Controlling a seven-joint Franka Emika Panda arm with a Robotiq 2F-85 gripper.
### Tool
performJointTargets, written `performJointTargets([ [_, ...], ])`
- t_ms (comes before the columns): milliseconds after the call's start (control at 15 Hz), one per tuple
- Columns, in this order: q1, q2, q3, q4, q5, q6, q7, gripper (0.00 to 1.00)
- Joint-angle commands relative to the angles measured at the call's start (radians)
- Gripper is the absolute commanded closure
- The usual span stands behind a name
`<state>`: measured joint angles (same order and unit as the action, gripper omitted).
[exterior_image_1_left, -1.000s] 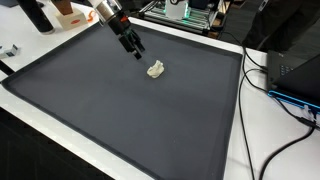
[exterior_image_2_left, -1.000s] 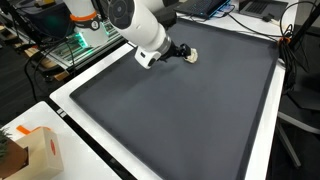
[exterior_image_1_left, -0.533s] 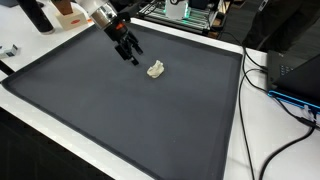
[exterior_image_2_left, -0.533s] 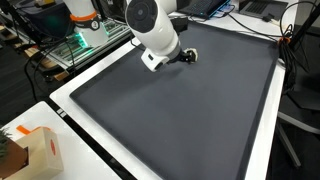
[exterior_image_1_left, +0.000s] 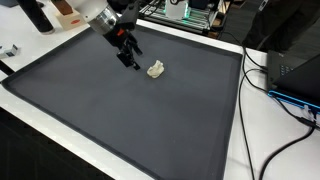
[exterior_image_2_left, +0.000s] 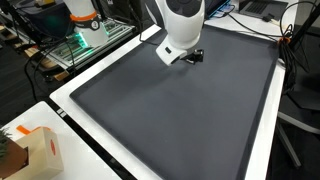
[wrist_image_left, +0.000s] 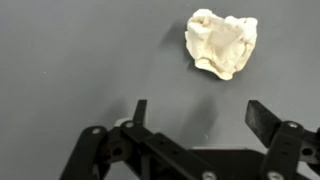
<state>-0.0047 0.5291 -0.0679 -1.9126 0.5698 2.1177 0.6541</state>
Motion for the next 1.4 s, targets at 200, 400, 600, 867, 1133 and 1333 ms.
performJointTargets([
  [200, 0.065, 0.065, -0.007, 0.139, -0.227, -0.088, 0.130, 0.00],
  [400, 0.097, 0.078, -0.005, 0.186, -0.314, -0.108, 0.148, 0.00],
  [600, 0.129, 0.096, -0.002, 0.233, -0.398, -0.128, 0.149, 0.00],
  [867, 0.199, 0.127, -0.001, 0.296, -0.554, -0.158, 0.130, 0.00],
  [1133, 0.274, 0.146, 0.011, 0.334, -0.695, -0.181, 0.112, 0.00],
  [1333, 0.326, 0.151, 0.022, 0.346, -0.793, -0.182, 0.082, 0.00],
])
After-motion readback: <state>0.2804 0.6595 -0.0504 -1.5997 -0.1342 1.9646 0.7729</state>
